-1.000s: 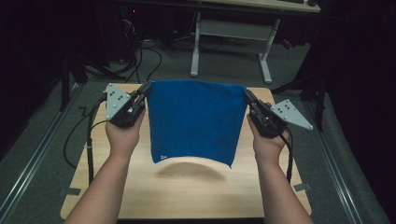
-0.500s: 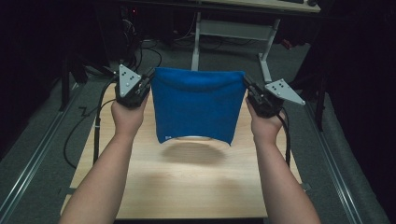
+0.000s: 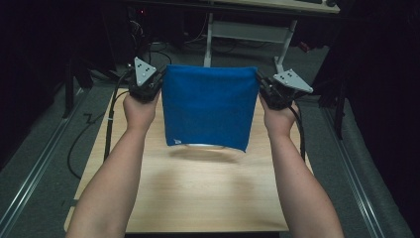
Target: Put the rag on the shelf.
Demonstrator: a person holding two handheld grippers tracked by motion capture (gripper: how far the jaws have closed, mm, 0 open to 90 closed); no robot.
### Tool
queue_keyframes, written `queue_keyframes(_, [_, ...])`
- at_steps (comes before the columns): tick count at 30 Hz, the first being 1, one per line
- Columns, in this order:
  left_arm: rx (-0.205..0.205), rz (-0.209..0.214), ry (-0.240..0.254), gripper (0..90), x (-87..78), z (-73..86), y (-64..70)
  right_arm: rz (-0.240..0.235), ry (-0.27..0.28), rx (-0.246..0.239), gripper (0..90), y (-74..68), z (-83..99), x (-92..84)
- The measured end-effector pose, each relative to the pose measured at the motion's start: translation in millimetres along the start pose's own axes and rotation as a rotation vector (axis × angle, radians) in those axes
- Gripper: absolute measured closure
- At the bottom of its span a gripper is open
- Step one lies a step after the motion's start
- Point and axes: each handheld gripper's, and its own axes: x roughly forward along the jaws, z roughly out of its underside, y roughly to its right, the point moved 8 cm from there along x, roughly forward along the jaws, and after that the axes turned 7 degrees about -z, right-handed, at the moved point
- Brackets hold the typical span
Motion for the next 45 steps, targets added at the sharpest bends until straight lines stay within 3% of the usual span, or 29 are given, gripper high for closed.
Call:
queue_keyframes(7, [-0.004,0.020,-0.114,88.3,22.6,32.8,2.1,-0.002,-0.082,-0.017,88.7,8.7,24.3,24.1])
queue_keyframes(10, [-0.025,0.038,-0.164,88.3,28.6,54.6,6.1,-0.012,-0.133,0.022,88.7,12.3,45.2,32.0])
queue_keyframes(12, [-0.024,0.051,-0.189,88.3,29.9,66.5,10.2,-0.011,-0.183,0.018,88.7,12.8,65.6,36.9])
queue_keyframes(15, [-0.028,0.067,-0.209,88.3,30.0,75.5,12.7,-0.015,-0.204,0.036,88.7,13.3,77.1,37.8])
queue_keyframes(16, [-0.009,0.087,-0.250,88.3,30.4,86.8,16.4,-0.024,-0.227,0.050,88.6,14.3,88.5,38.6])
queue_keyframes(18, [-0.006,0.098,-0.262,88.3,29.8,93.3,18.7,-0.026,-0.236,0.056,88.6,14.5,92.6,38.4])
queue_keyframes(22, [-0.071,0.125,-0.311,88.4,26.3,119.7,21.9,-0.049,-0.281,0.069,88.6,9.5,117.8,39.2])
queue_keyframes(32, [-0.087,0.173,-0.368,88.4,17.1,151.3,35.4,-0.081,-0.319,0.131,88.6,1.2,152.2,38.8])
queue_keyframes(35, [-0.070,0.181,-0.374,88.3,15.2,156.4,39.5,-0.088,-0.331,0.127,88.5,-2.1,159.5,38.3])
queue_keyframes(38, [-0.093,0.187,-0.390,88.3,12.7,167.8,41.4,-0.100,-0.346,0.122,88.5,-8.2,167.6,37.7])
queue_keyframes(45, [-0.100,0.198,-0.419,88.3,9.6,183.4,44.3,-0.103,-0.357,0.137,88.5,-9.5,180.4,33.9])
